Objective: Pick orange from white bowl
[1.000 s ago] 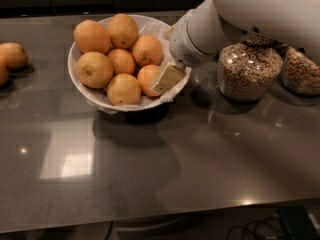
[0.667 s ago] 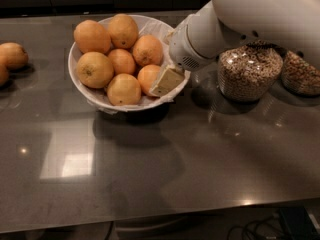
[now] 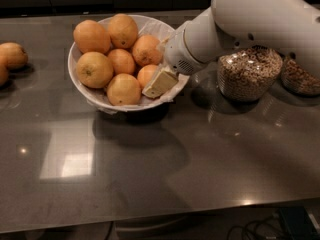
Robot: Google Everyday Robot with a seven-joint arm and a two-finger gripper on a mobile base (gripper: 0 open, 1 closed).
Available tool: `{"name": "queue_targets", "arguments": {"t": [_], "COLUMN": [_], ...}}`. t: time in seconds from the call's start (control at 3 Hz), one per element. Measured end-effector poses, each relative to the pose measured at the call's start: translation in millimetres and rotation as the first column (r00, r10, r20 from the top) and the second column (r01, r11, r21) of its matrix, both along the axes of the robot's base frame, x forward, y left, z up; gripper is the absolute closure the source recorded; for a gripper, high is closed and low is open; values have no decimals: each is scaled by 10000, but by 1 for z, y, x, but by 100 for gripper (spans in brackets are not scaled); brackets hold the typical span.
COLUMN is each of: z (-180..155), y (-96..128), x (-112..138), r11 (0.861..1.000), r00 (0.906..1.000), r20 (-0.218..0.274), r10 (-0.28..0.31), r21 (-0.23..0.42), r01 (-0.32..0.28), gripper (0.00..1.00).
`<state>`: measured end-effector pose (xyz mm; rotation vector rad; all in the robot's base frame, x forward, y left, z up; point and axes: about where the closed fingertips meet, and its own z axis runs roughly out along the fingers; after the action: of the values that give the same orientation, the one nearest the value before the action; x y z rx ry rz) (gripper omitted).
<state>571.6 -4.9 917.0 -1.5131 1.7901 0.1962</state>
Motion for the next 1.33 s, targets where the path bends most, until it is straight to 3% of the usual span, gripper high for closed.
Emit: {"name": "queue_targets", "arguments": {"t": [0.67,1.33], "z": [-18,-33], "y": [8,-1], "x": [5,18], "r11": [9998,9980], "r00": [9991,9971], "r20": [-411,-446], "r10": [-76,-618], "r21": [161,-116], "r01": [83,614], "gripper": [26,26]}}
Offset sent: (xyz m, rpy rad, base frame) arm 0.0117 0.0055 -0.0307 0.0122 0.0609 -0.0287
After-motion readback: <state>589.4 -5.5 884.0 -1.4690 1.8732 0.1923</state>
